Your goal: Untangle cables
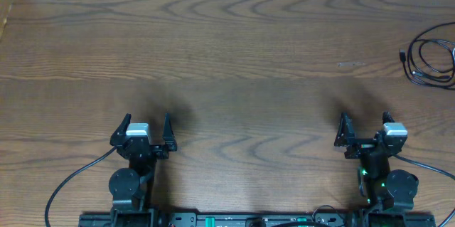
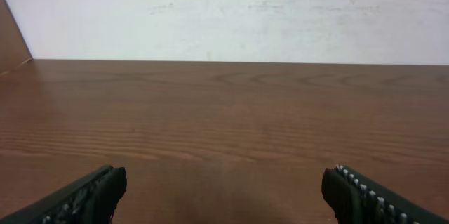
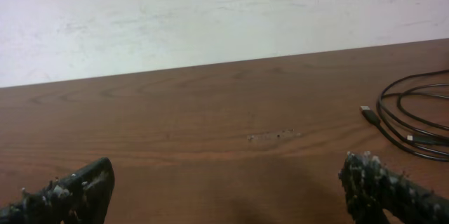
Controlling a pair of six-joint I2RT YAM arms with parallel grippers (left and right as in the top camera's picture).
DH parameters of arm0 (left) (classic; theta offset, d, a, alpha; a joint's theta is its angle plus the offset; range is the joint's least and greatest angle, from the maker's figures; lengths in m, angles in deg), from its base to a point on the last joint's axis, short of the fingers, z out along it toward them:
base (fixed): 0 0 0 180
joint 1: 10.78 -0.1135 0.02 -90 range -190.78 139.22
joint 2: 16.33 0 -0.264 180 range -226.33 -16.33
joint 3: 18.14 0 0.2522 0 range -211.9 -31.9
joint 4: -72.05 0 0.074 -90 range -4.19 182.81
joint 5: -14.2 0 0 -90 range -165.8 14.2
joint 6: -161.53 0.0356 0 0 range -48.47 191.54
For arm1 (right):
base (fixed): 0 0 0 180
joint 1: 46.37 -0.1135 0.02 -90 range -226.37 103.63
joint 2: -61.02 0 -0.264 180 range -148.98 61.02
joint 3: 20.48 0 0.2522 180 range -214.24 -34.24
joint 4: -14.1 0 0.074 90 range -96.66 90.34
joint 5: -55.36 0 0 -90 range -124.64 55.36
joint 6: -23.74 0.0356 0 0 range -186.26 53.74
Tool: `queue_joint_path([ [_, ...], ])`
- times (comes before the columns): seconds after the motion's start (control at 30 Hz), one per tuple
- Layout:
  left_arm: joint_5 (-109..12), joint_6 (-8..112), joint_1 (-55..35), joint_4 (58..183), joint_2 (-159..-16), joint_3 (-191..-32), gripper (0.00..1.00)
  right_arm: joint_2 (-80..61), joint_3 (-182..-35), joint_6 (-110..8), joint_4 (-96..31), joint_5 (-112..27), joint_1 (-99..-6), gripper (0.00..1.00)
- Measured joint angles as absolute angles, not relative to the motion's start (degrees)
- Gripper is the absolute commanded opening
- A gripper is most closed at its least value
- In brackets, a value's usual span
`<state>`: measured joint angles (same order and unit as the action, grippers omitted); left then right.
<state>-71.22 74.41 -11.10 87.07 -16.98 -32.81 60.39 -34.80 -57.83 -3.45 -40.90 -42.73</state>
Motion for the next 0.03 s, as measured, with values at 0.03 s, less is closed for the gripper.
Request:
queue_joint_path([
  [0.03, -71.22, 74.39, -11.10, 87.07, -16.98, -32.81, 0.94, 60.39, -34.80, -57.83, -3.45, -40.90, -42.73, 0.99],
])
